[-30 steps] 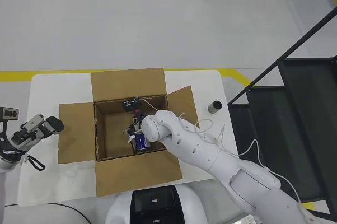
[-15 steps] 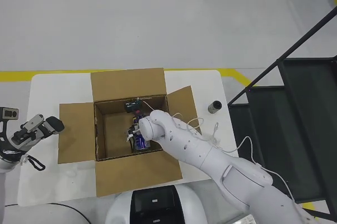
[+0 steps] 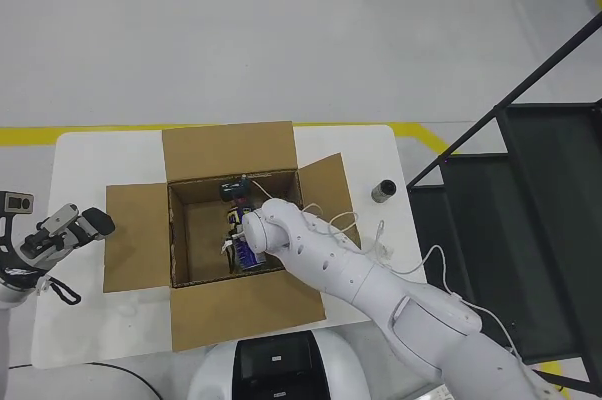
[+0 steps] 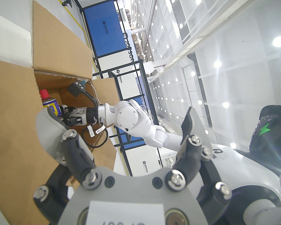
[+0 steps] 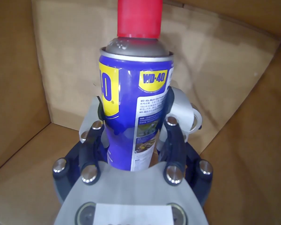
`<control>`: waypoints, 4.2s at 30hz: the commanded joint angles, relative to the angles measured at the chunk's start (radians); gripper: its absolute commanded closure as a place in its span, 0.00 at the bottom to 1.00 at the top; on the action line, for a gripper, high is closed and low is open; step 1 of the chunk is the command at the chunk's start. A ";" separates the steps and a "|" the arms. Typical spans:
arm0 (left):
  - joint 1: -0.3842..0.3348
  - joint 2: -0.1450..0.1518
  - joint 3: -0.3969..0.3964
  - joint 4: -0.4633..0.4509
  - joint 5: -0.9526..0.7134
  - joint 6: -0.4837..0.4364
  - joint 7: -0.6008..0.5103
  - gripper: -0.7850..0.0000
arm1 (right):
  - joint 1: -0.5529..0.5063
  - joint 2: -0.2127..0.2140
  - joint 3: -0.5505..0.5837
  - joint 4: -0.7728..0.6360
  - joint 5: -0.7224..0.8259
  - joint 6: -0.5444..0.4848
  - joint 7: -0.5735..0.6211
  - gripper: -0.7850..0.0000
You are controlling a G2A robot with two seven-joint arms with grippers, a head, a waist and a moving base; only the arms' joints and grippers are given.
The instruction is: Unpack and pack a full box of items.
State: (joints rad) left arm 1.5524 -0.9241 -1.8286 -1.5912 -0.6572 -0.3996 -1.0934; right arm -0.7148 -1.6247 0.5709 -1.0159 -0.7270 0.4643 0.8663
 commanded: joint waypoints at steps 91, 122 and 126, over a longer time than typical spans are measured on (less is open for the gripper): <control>0.000 0.000 0.000 0.000 0.000 0.000 0.000 0.00 | -0.991 0.289 1.180 -0.678 -0.235 -0.889 -1.041 1.00; 0.000 0.000 0.000 0.000 0.000 0.000 0.000 0.00 | -0.890 0.286 1.081 -0.328 -0.450 -0.814 -1.324 1.00; 0.000 0.000 0.000 0.000 0.000 0.000 0.000 0.00 | -0.859 0.286 1.061 -0.219 -0.513 -0.818 -1.458 1.00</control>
State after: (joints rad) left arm 1.5524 -0.9241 -1.8286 -1.5912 -0.6572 -0.3996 -1.0934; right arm -1.5828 -1.3387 1.6356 -1.2662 -1.2265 -0.3521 -0.5540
